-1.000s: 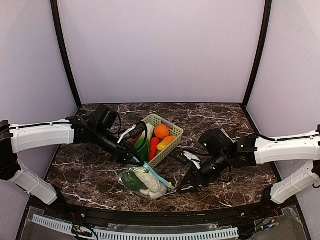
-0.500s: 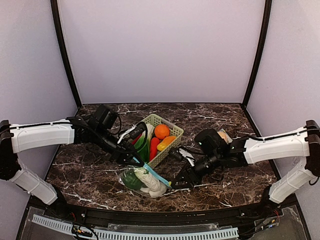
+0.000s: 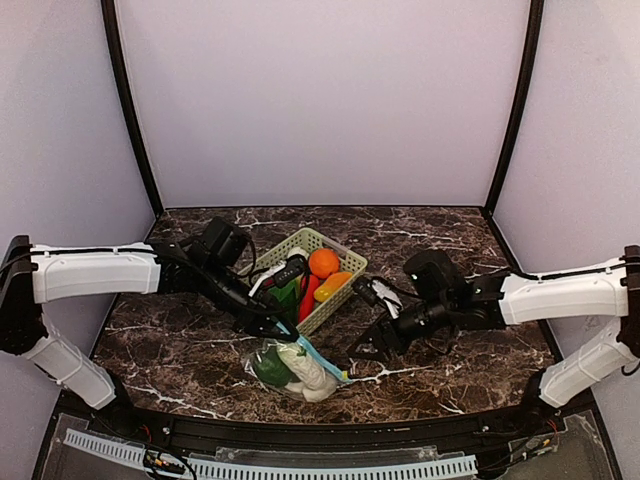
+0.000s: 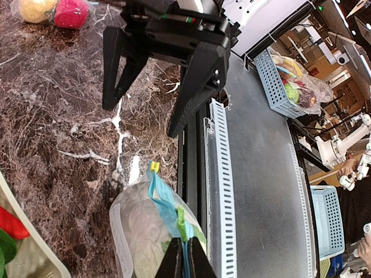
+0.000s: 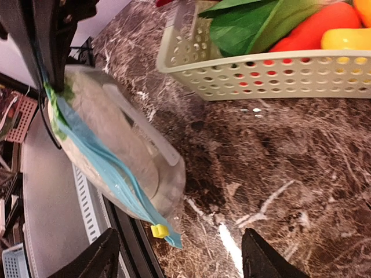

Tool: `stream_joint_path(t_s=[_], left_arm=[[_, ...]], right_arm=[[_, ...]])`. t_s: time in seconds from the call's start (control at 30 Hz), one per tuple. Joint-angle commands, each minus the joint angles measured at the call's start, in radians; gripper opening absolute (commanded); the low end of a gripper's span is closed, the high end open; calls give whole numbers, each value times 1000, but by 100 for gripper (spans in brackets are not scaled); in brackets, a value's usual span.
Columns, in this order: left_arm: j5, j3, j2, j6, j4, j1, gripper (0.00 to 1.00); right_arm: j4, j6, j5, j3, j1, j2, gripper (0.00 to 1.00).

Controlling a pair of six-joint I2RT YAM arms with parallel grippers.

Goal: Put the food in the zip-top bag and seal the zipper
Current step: Place the zipper food storage bag at the corner of the board, then reset both arms

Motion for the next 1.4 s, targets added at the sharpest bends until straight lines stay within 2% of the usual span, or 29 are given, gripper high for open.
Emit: stream_joint_path(t_s=[0.0, 0.33, 0.43, 0.5, 0.63, 0.8, 0.9, 1.0, 1.2, 1.37], left_arm=[[-48, 30, 42, -73, 97, -35, 5], [-80, 120, 225, -243, 371, -47, 12], [-143, 163, 261, -240, 375, -47, 17], [-200, 182, 264, -219, 358, -47, 25], [-323, 217, 252, -187, 316, -39, 56], [-485, 207, 183, -214, 319, -14, 68], [-548, 174, 123, -232, 343, 12, 78], [-619, 123, 45, -251, 343, 50, 83], [-750, 9, -105, -285, 296, 179, 93], [-812, -96, -233, -324, 224, 320, 95]], right_arm=[[19, 52, 129, -40, -55, -80, 72], [2, 117, 225, -90, -178, -181, 73], [-9, 127, 263, -95, -210, -218, 75], [-18, 130, 283, -100, -229, -237, 77], [-28, 138, 292, -109, -275, -259, 79], [-50, 127, 301, -103, -320, -260, 81], [-66, 114, 303, -94, -354, -260, 84], [-82, 98, 305, -84, -388, -256, 90], [-120, 60, 307, -72, -465, -254, 96], [-139, 31, 314, -82, -553, -287, 99]])
